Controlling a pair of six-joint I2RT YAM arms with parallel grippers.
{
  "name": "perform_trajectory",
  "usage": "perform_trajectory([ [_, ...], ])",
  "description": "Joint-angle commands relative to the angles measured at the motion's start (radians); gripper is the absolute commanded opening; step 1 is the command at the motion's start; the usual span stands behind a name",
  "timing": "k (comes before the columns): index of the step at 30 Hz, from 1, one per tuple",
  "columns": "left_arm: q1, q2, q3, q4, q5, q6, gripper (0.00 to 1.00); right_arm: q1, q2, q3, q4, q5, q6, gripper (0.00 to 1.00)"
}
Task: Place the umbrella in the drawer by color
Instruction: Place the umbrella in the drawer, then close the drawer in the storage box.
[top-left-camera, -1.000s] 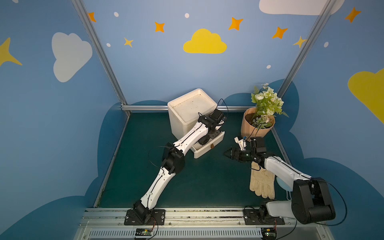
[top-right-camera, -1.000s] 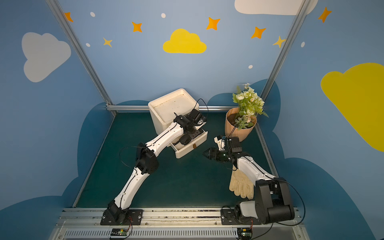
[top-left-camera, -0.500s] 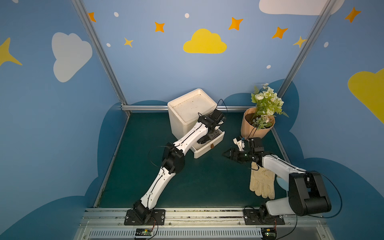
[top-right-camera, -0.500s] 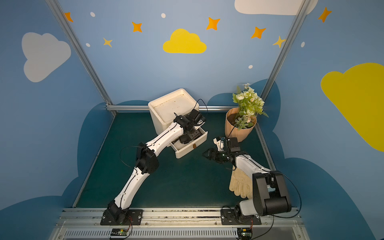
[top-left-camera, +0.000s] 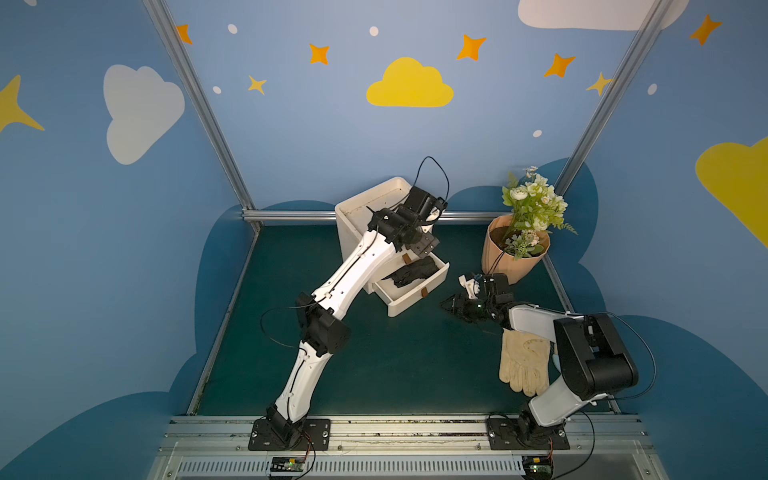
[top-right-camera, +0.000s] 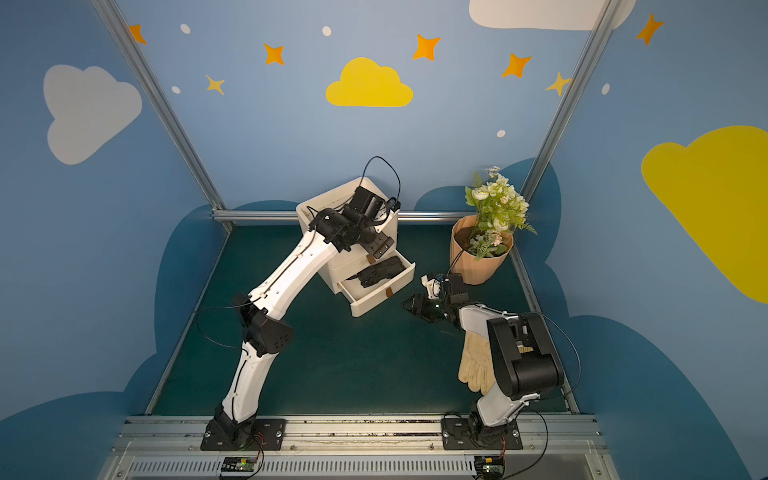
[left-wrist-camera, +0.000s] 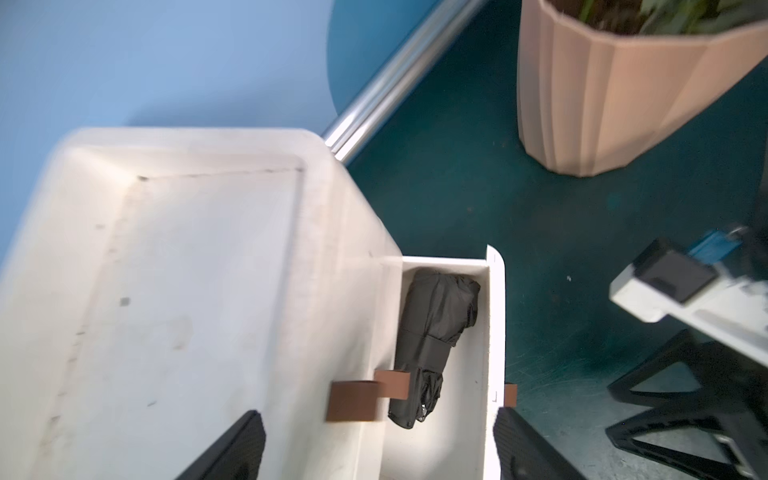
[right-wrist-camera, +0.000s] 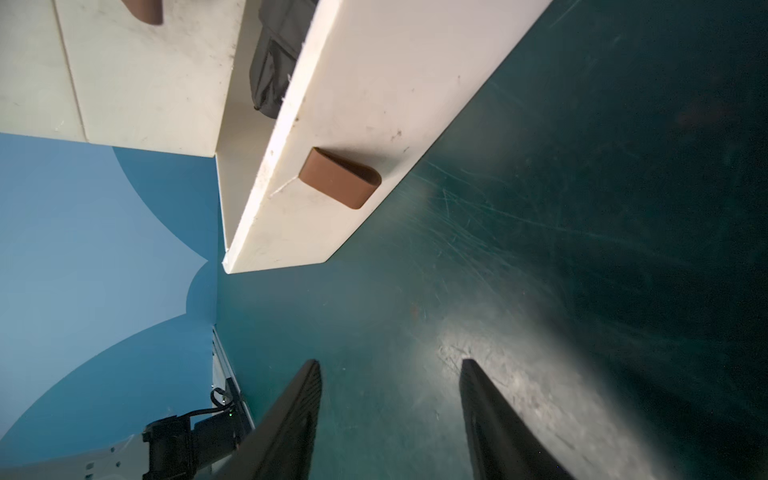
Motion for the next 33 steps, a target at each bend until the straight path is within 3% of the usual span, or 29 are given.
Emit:
perform_trajectory([
  [1,0.097,-0.075,0.015,-0.007,0.077,-0.061,0.92,0.010,0.049,0.045,0.120,0.031,0.061,0.52],
  [11,0.357,-0.085,0.016,0.074,0.247,-0.160,1.00,0.023,0.187,0.093,0.248,0.035,0.133,0.47],
  [18,0.524,0.013,0.057,0.177,0.532,-0.284,1.00,0.030,0.238,0.125,0.261,0.029,0.142,0.45],
  [26,0.549,0.166,0.146,0.176,0.671,-0.273,0.99,0.042,0.285,0.166,0.283,0.027,0.160,0.40],
  [33,0.537,0.206,0.144,0.164,0.724,-0.256,0.87,0.064,0.336,0.228,0.293,0.033,0.181,0.37],
])
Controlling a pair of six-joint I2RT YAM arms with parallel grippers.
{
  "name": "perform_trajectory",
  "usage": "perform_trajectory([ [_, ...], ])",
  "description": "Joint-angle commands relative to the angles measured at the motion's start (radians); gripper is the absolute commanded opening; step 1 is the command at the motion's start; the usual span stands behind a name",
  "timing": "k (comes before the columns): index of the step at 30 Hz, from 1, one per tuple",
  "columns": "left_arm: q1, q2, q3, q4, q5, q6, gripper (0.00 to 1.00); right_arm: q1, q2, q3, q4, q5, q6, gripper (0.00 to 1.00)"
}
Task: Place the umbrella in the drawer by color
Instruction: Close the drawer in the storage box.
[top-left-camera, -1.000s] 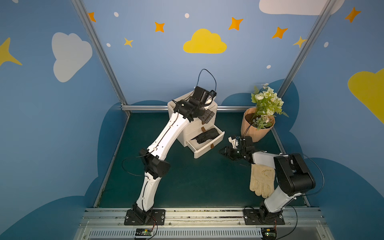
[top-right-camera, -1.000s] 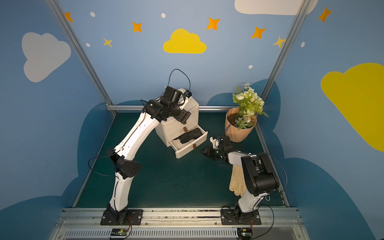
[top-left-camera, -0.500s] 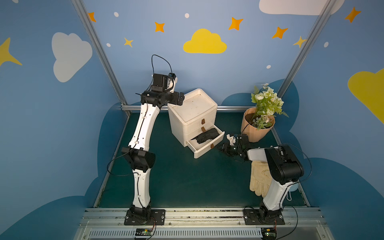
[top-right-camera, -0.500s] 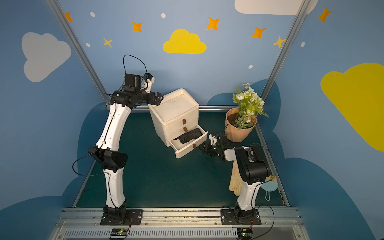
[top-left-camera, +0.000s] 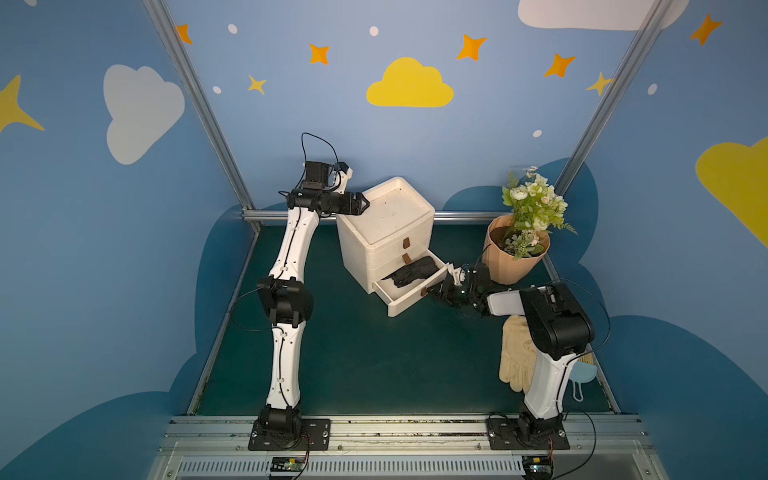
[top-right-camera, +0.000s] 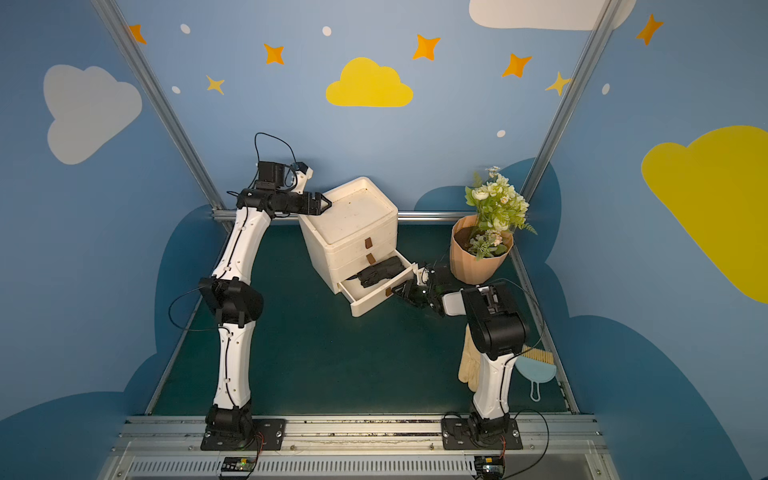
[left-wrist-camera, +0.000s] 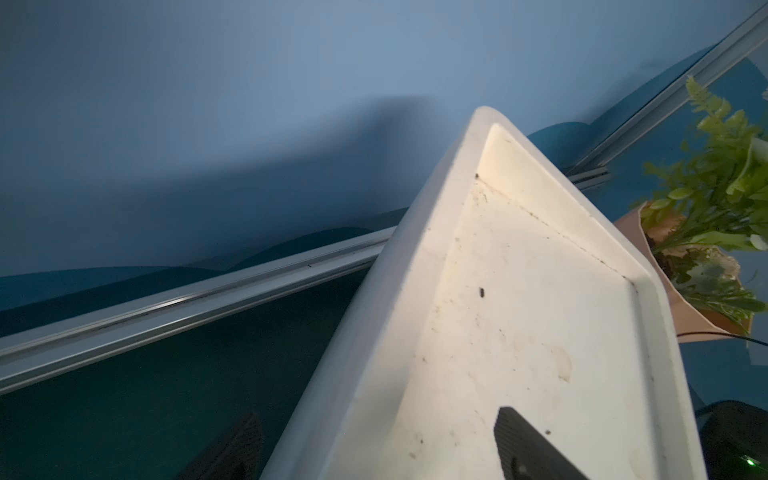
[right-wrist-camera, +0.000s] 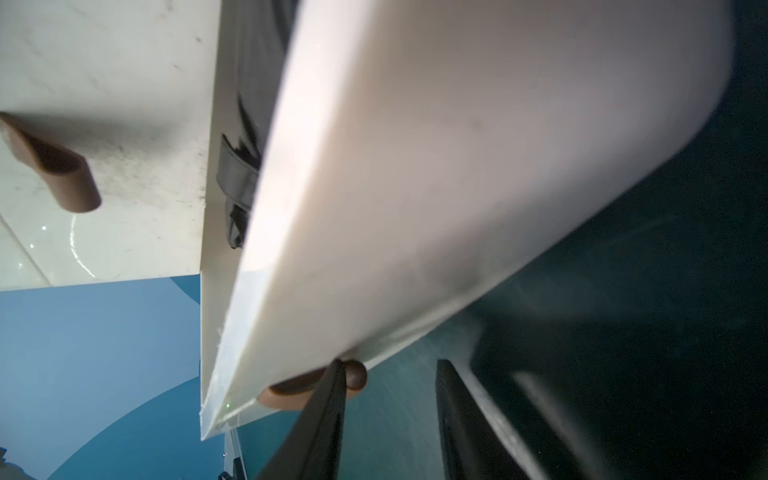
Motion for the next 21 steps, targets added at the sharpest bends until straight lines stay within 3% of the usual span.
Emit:
perform_trajectory([
  [1,-0.007,0.009,0.023,-0.007,0.068,0.013,0.85,0.014,0.033,0.042,0.036,0.006,0.015,0.36],
  [5,-0.012,0.016,0.023,-0.002,0.075,0.011,0.80,0.022,0.070,0.089,0.049,0.016,0.032,0.34],
  [13,-0.015,0.023,0.021,-0.004,0.072,0.016,0.80,0.039,0.147,0.210,0.042,0.038,0.055,0.33],
  [21,-0.018,0.020,0.020,-0.010,0.054,0.021,0.80,0.052,0.262,0.333,0.103,0.056,0.164,0.35],
])
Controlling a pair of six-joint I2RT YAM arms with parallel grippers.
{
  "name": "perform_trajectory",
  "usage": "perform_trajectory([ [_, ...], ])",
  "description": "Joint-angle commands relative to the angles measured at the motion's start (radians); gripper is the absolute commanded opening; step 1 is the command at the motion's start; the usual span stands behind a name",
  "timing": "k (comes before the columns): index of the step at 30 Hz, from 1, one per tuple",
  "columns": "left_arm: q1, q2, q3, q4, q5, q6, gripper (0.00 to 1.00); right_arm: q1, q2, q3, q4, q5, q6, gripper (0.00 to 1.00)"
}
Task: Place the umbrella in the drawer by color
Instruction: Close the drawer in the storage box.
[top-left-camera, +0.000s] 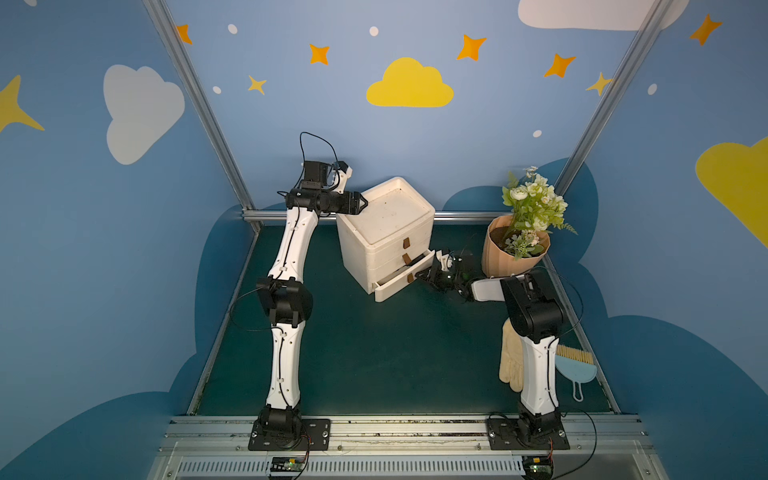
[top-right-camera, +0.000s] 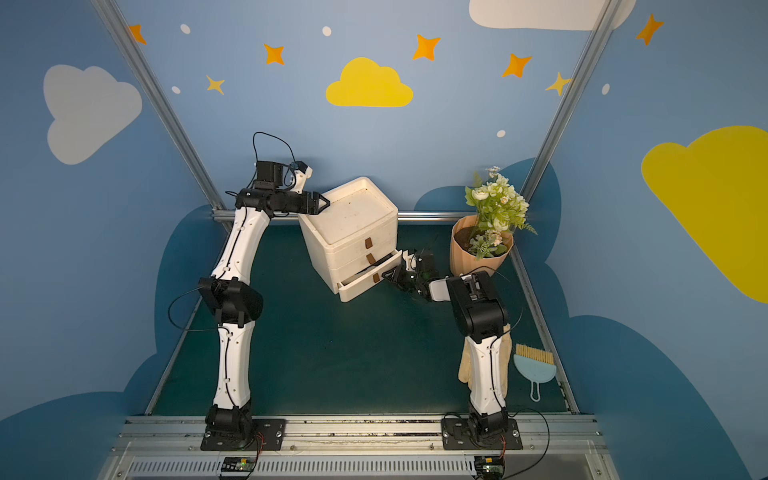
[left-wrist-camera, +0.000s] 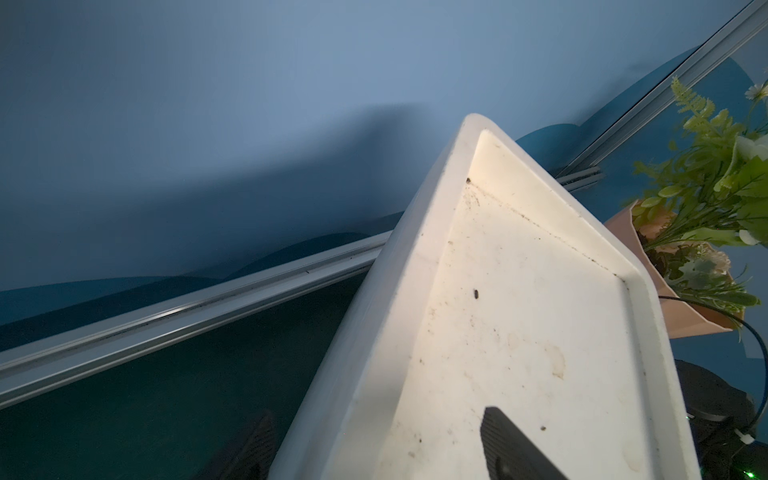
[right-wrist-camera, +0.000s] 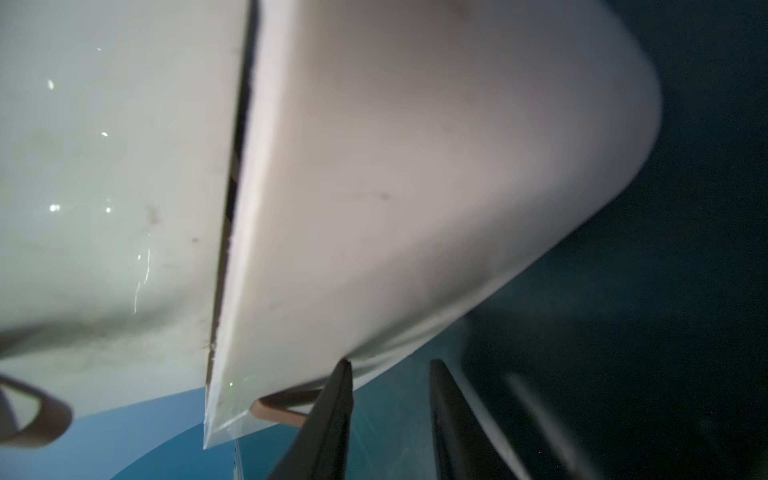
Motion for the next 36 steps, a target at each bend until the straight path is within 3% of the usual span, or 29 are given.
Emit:
perform_trajectory([
  [1,-0.025,0.019,0.019,-0.017,0.033,0.010,0.80,0.014,0.039,0.048,0.064,0.031,0.064,0.35],
  [10,-0.027,0.019,0.015,-0.024,0.013,0.012,0.80,0.048,0.098,0.150,0.040,0.074,0.124,0.51],
  [14,-0.023,-0.002,0.015,-0.022,-0.031,0.002,0.85,0.044,0.054,0.091,0.049,0.096,0.116,0.52],
  [21,-0.005,-0.114,0.017,-0.011,-0.118,-0.039,1.00,0.005,-0.205,-0.163,0.005,0.164,-0.023,0.59],
  [27,0.014,-0.270,-0.002,-0.062,-0.261,-0.048,1.00,-0.034,-0.558,-0.320,-0.273,0.248,-0.258,0.70],
  [29,0.015,-0.347,-0.063,-0.074,-0.297,-0.045,1.00,-0.044,-0.679,-0.333,-0.405,0.292,-0.348,0.73],
  [32,0.016,-0.515,-0.272,-0.037,-0.318,-0.046,1.00,-0.064,-0.856,-0.351,-0.565,0.381,-0.444,0.79],
  [36,0.018,-0.849,-0.823,0.245,-0.333,-0.082,1.00,-0.092,-1.074,-0.394,-0.694,0.584,-0.524,0.90],
])
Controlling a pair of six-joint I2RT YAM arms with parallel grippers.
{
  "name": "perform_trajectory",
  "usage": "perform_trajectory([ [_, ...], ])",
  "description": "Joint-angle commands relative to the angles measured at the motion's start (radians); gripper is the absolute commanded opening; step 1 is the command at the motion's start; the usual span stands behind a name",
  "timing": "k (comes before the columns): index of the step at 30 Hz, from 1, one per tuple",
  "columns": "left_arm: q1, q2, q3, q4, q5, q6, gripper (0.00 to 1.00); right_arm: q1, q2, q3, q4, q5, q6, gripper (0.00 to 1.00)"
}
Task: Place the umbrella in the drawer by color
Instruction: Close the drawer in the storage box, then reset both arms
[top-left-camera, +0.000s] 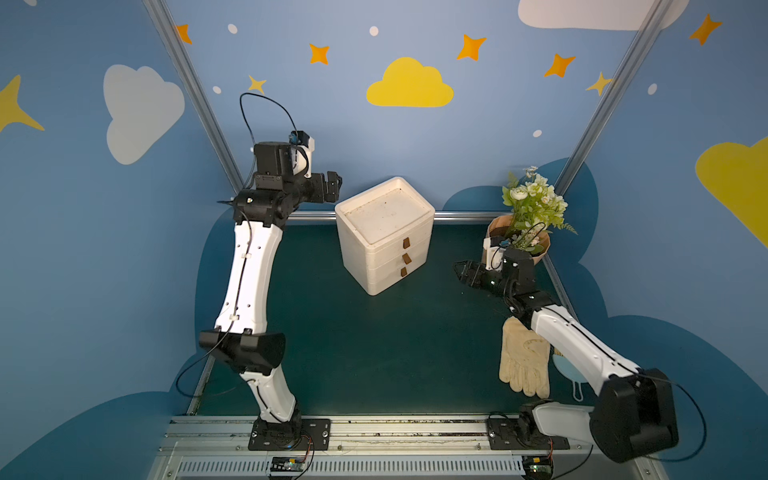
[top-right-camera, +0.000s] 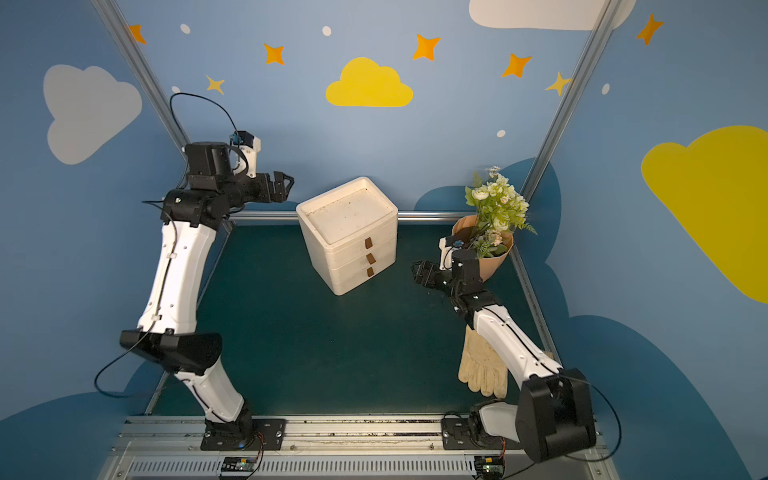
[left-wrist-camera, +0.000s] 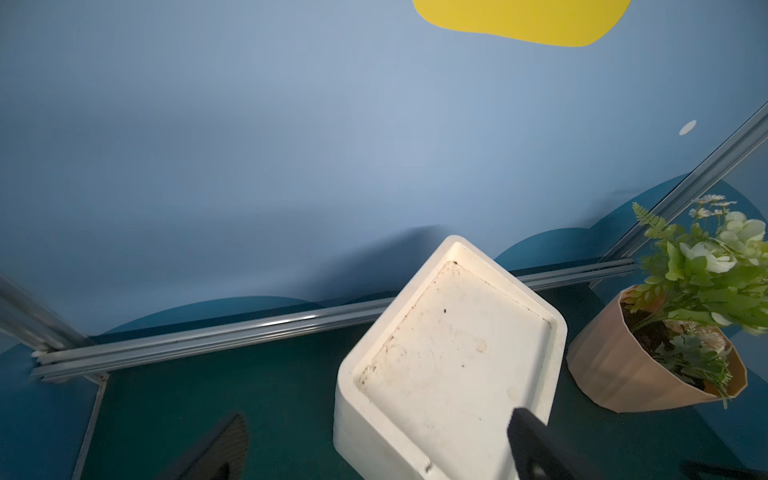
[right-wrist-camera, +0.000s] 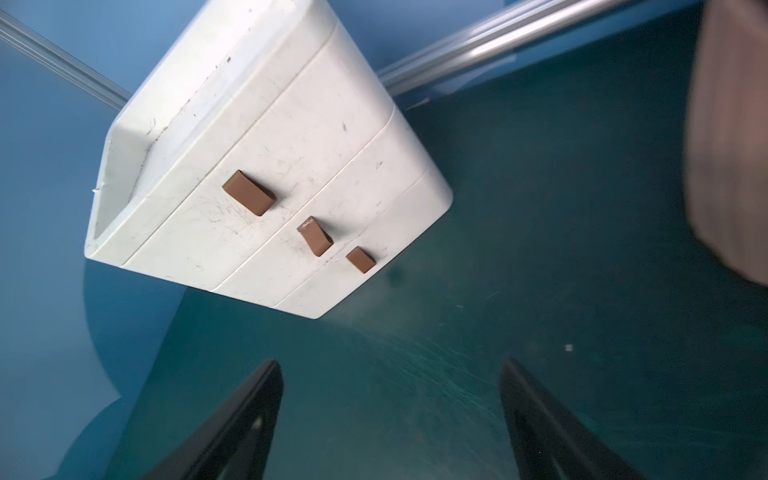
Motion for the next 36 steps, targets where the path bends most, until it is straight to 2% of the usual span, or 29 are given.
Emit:
perform_trajectory([
  [1,0.001,-0.215,-0.401,0.249,-0.054,-0.050,1.00,-0.026,-0.138,-0.064,-0.194,0.200,-0.162,0.93],
  [4,0.007,-0.437,-0.722,0.436,-0.110,-0.116,1.00,-0.072,-0.264,-0.140,-0.149,0.264,-0.260,0.98],
  [9,0.010,-0.683,-1.100,0.575,-0.213,-0.188,1.00,-0.161,-0.331,-0.260,-0.052,0.345,-0.298,0.98],
  [13,0.012,-0.794,-1.344,0.699,-0.361,-0.171,1.00,-0.203,-0.265,-0.404,0.207,0.394,-0.324,0.98],
  [17,0.014,-0.823,-1.541,0.864,-0.422,-0.116,1.00,-0.234,-0.125,-0.465,0.390,0.379,-0.320,0.98],
  [20,0.015,-0.796,-1.631,0.950,-0.434,-0.058,1.00,-0.239,-0.033,-0.465,0.456,0.328,-0.382,0.98],
  [24,0.017,-0.721,-1.661,0.961,-0.457,-0.050,1.00,-0.240,0.062,-0.501,0.633,0.300,-0.433,0.98],
  [31,0.018,-0.601,-1.744,1.149,-0.431,-0.012,1.00,-0.257,0.241,-0.535,0.884,0.216,-0.439,0.98],
  [36,0.020,-0.540,-1.803,1.295,-0.400,0.016,1.00,-0.271,0.267,-0.420,0.688,0.169,-0.440,0.98],
])
